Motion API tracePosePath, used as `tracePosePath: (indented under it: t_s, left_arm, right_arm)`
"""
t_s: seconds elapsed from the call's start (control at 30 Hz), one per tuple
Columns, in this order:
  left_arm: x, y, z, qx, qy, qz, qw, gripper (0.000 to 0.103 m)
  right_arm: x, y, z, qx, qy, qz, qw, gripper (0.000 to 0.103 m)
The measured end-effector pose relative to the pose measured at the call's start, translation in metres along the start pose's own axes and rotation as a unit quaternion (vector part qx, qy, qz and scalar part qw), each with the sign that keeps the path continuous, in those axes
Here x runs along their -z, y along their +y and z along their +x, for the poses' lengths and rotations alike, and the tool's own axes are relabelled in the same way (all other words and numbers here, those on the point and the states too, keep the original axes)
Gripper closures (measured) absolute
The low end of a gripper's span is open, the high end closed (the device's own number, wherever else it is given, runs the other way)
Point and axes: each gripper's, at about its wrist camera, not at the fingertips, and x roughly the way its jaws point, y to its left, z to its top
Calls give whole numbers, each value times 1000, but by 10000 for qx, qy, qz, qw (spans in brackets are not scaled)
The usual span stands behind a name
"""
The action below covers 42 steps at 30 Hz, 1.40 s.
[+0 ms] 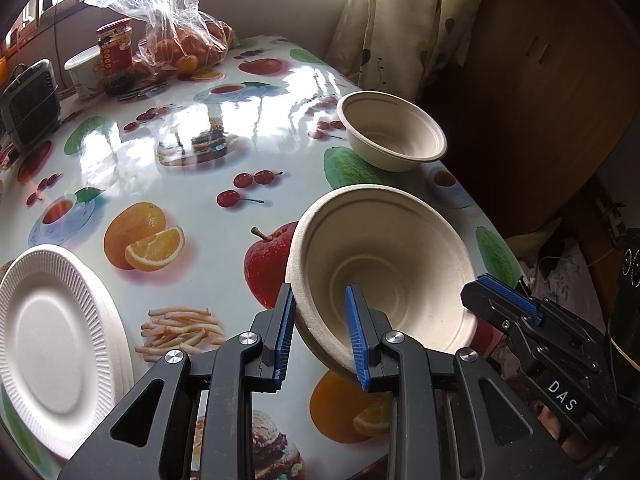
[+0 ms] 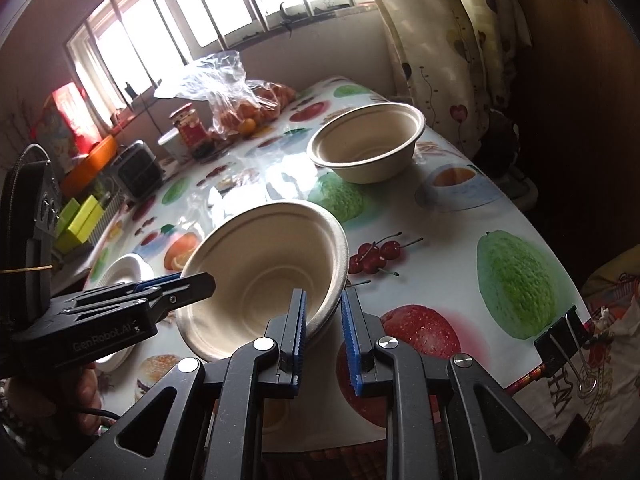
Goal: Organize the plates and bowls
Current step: 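Lift and carry the held bowls with both grippers over other beige bowls, then lower the bowls into the bowls below and open both grippers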
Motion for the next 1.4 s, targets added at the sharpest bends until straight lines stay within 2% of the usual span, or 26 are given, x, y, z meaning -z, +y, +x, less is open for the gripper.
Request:
tracePosePath:
  t_s: [0.4,0.73,1.07,1.4]
  left_arm:
    - [0,-2,1,-4,15,42,10000,67]
    - [1,-3,0,-45,16,76,10000,66]
    - [-3,0,-5,-88,-103,86,9999,59]
    - [-20,-3,-7,-129,-229,279,9993,55]
  right_arm:
    - [1,0,0,-6,-6,18,10000,84]
    - [1,-1,0,-7,-4,34,10000,82]
    - [-3,-6,-5,29,-109,97,9999,65]
    - [-18,-13,-12,169,-308,176,9992,60]
